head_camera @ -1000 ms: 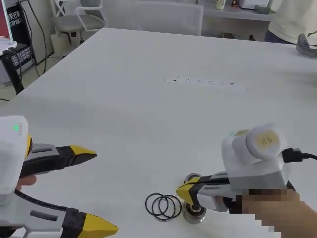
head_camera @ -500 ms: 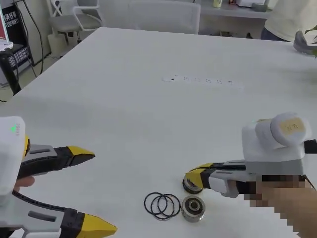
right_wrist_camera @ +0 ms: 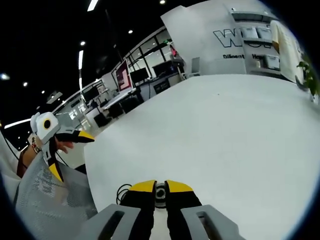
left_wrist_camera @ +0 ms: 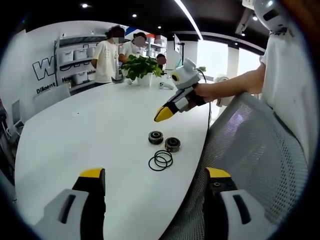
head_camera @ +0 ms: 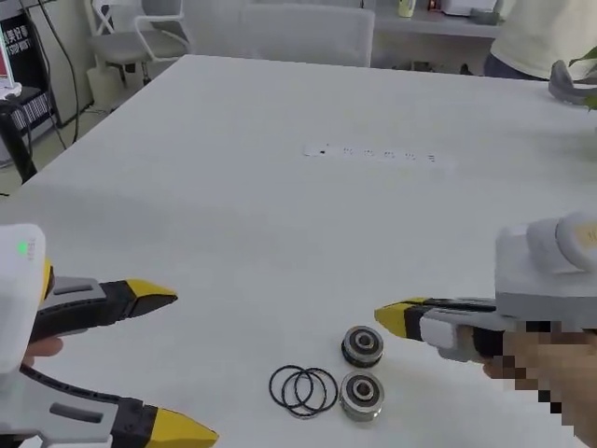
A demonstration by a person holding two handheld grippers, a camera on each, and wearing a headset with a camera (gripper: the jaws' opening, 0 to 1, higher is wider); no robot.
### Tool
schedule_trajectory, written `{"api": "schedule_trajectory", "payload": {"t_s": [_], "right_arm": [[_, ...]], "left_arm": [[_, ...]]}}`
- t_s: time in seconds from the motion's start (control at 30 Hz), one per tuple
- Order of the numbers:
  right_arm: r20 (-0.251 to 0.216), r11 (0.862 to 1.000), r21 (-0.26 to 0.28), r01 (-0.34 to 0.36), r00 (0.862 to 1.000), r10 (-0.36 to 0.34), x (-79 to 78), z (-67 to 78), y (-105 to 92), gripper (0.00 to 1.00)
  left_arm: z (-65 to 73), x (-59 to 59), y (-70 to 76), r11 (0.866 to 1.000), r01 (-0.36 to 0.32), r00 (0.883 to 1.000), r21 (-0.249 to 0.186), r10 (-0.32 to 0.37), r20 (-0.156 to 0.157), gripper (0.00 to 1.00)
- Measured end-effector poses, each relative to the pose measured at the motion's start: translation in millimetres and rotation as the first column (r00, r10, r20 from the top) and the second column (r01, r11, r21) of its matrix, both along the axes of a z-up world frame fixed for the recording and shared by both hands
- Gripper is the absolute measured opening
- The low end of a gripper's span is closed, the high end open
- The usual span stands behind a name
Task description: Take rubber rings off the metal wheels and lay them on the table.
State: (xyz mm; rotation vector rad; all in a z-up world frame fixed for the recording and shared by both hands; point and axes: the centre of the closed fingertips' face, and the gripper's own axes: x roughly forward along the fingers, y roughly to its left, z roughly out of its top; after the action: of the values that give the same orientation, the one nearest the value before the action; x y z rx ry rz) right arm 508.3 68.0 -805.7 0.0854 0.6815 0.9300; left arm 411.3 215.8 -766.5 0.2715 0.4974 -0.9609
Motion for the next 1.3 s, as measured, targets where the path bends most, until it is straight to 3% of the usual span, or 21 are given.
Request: {"api": "schedule_trajectory", "payload": {"t_s": [0.47,0.8,1.1,1.3], "right_arm": [[-0.013,0.998,-0.058,0.018,1.000,-0.019,2.0,-19.7,-15.6,0.12],[0.001,0.995,-0.104,0.001,1.000,-0.001,1.2,-27.2,-19.6,0.18],[-0.002,0.994,-0.106,0.005,1.000,-0.005,1.6,-28.7,-21.5,0.19],[0.001,0.994,-0.108,0.007,1.000,-0.007,2.0,-28.4,-22.7,0.19]], "left_arm": [[14.5,2.7,-7.2,0.999,0.026,1.000,-0.046,-0.026,0.013,0.80],[39.2,7.0,-28.0,0.993,0.105,0.992,-0.053,-0.102,0.068,0.81],[53.4,21.8,-38.3,0.986,0.168,0.979,0.002,-0.167,0.117,0.80],[62.7,32.3,-54.2,0.971,0.232,0.957,0.059,-0.238,0.166,0.77]]}}
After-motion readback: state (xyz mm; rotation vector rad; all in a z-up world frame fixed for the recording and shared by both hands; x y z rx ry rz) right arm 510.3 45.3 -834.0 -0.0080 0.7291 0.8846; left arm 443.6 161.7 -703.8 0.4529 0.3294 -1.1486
